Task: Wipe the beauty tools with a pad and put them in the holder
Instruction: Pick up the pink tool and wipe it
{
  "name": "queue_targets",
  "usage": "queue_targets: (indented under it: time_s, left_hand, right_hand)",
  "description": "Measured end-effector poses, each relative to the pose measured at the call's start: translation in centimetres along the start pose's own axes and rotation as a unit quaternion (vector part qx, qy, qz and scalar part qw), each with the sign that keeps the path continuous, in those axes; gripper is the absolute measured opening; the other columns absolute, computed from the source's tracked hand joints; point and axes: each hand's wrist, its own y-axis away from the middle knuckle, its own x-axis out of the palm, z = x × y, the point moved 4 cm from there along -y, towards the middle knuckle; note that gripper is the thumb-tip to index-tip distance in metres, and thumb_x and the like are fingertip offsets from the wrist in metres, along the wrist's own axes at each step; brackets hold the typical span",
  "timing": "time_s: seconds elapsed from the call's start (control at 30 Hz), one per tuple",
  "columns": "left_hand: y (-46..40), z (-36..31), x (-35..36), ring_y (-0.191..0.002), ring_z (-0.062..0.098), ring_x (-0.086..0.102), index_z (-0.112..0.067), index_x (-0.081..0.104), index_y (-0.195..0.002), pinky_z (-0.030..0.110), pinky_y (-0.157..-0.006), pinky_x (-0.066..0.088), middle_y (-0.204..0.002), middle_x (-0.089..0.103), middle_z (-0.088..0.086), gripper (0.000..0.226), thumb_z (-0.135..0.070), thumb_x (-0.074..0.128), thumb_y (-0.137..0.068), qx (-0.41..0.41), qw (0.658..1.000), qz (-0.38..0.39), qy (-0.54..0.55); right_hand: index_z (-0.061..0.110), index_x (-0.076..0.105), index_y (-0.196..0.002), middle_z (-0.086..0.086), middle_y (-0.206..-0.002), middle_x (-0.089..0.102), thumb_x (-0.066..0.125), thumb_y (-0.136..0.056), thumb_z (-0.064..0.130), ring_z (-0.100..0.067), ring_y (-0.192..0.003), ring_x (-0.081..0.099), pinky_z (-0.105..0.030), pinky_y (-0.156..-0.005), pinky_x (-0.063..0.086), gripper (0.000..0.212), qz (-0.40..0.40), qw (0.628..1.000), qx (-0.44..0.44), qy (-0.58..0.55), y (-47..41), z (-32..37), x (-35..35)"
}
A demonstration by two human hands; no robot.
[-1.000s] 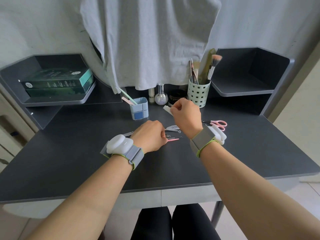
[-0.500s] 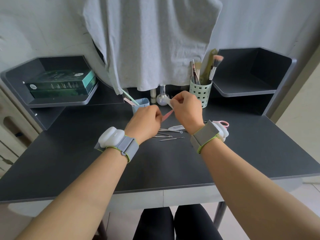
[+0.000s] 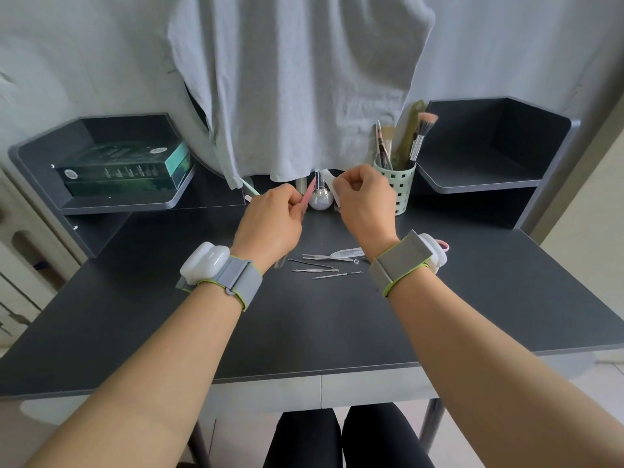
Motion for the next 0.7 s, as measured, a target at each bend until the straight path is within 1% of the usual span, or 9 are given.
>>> queue_targets:
  time_s: [0.1,0.23,0.33,0.4,0.53,0.6,0.7]
  left_hand:
    - [0.0,0.2,0.0,-0.08,0.024,0.065,-0.019,0.062,-0.089,0.046,-0.076,0.053,-0.08,0.07,-0.004,0.014,-0.026,0.052,-0.097,0.003,1.0,-0.019,-0.009]
    - [-0.1,0.5,0.0,-0.08,0.026,0.064,-0.014,0.059,-0.088,0.047,-0.076,0.052,-0.077,0.07,-0.001,0.014,-0.021,0.053,-0.097,-0.002,0.999,-0.052,0.005]
    - [-0.1,0.7,0.0,-0.08,0.029,0.063,-0.013,0.057,-0.085,0.048,-0.076,0.052,-0.077,0.07,0.002,0.016,-0.021,0.053,-0.098,-0.012,0.997,-0.075,0.01]
    - [0.0,0.7,0.1,-0.08,0.03,0.063,-0.013,0.057,-0.085,0.047,-0.075,0.052,-0.078,0.07,0.002,0.015,-0.021,0.053,-0.098,-0.018,0.996,-0.083,0.012]
    - [0.3,0.9,0.0,-0.081,0.03,0.063,-0.012,0.055,-0.086,0.045,-0.073,0.052,-0.076,0.069,0.004,0.014,-0.018,0.05,-0.097,-0.035,0.995,-0.09,0.024]
    - [0.5,1.1,0.0,-0.082,0.029,0.066,-0.011,0.055,-0.089,0.046,-0.074,0.054,-0.079,0.07,0.005,0.013,-0.02,0.049,-0.098,-0.048,0.993,-0.094,0.052]
    - [0.8,2.1,0.4,-0.082,0.026,0.072,-0.015,0.054,-0.096,0.046,-0.076,0.059,-0.09,0.071,0.004,0.009,-0.021,0.048,-0.099,-0.089,0.983,-0.097,0.127]
  right_hand:
    - [0.013,0.07,-0.094,0.002,-0.081,0.069,0.06,-0.092,0.021,-0.024,-0.089,0.064,-0.034,-0.08,0.05,0.012,0.0,1.0,0.004,0.001,0.3,-0.1,0.1]
    - [0.015,0.069,-0.093,0.006,-0.078,0.067,0.06,-0.092,0.02,-0.022,-0.089,0.064,-0.029,-0.077,0.044,0.011,0.004,1.0,-0.001,0.005,0.9,-0.2,0.5]
    - [0.015,0.069,-0.094,0.007,-0.077,0.067,0.06,-0.091,0.021,-0.024,-0.089,0.064,-0.035,-0.08,0.051,0.011,0.008,1.0,0.004,0.001,1.2,-0.1,1.0]
    - [0.015,0.069,-0.094,0.008,-0.075,0.066,0.06,-0.091,0.02,-0.026,-0.088,0.065,-0.038,-0.082,0.053,0.011,0.011,1.0,0.006,0.0,1.3,-0.1,1.2]
    - [0.015,0.069,-0.094,0.01,-0.076,0.063,0.061,-0.092,0.02,-0.022,-0.086,0.064,-0.033,-0.078,0.049,0.01,0.01,1.0,-0.004,0.008,1.5,-0.1,1.2]
    - [0.015,0.069,-0.094,0.009,-0.078,0.065,0.061,-0.092,0.021,-0.02,-0.085,0.063,-0.032,-0.077,0.049,0.01,0.01,1.0,-0.002,0.01,1.7,-0.4,1.1]
    - [0.016,0.068,-0.092,0.008,-0.08,0.066,0.061,-0.092,0.022,-0.02,-0.086,0.063,-0.032,-0.077,0.049,0.009,0.007,1.0,0.009,0.007,2.1,-1.1,1.2]
